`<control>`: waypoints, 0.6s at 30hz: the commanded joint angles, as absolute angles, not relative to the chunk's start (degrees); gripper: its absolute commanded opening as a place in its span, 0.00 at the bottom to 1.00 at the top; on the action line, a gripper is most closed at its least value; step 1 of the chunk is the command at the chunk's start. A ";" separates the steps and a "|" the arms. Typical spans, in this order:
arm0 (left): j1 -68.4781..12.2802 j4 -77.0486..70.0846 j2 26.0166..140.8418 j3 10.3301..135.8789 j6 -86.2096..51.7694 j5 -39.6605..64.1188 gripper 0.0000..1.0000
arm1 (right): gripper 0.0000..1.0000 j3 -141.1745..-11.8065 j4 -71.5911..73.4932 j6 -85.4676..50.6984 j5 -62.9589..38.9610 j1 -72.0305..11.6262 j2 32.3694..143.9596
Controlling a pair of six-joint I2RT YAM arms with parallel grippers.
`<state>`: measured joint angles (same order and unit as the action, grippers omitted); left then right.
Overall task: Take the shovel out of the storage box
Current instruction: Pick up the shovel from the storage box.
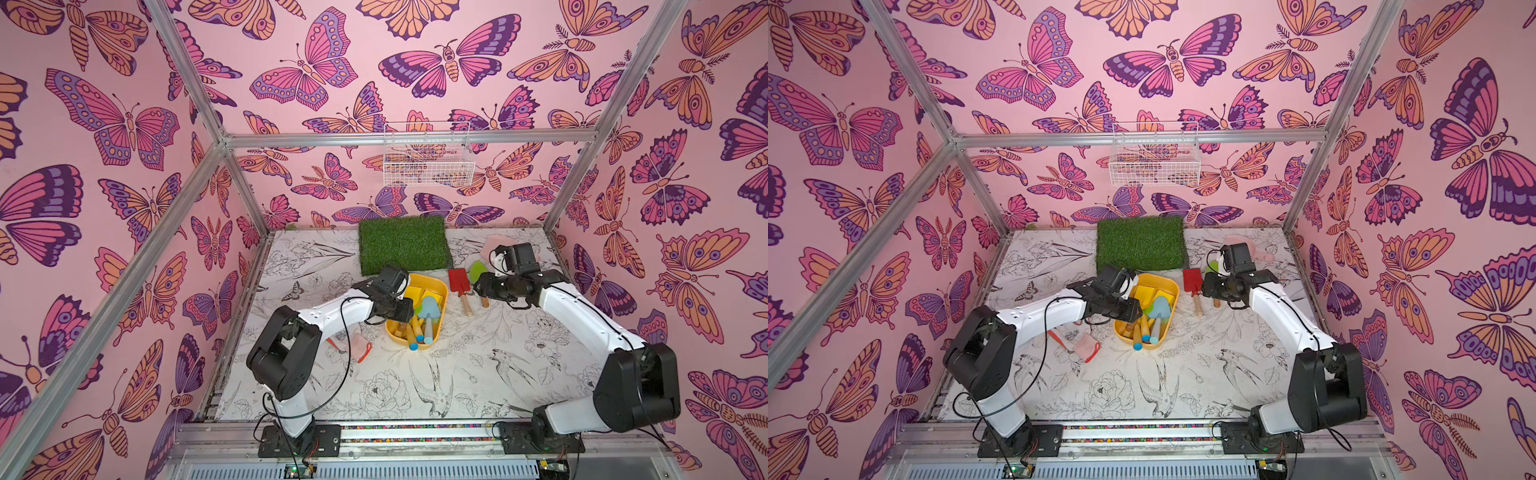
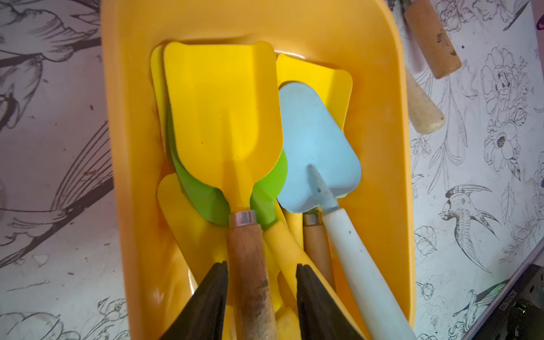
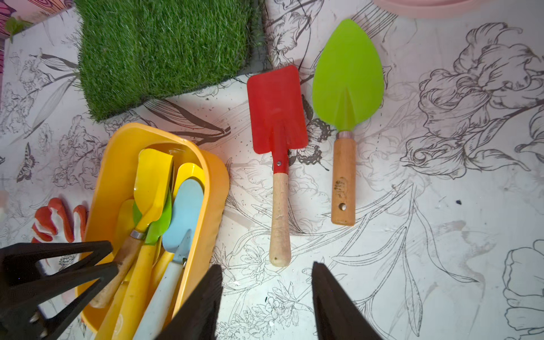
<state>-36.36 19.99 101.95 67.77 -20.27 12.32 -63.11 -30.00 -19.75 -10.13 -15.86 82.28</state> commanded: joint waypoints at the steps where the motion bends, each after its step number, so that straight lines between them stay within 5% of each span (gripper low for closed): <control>1: -35.90 22.81 104.89 69.55 -20.48 14.21 0.43 | 0.53 -62.16 -30.56 -20.65 -10.34 -16.17 80.66; 9: -35.82 24.88 109.55 71.19 -21.18 15.63 0.34 | 0.53 -61.46 -30.15 -20.36 -11.46 -16.22 78.55; 18: -35.77 25.05 107.44 70.98 -21.45 14.11 0.09 | 0.51 -61.12 -30.19 -20.70 -11.39 -16.17 75.87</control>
<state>-36.01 21.52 108.03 71.22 -21.61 14.96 -61.63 -29.98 -19.75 -10.96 -15.86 77.28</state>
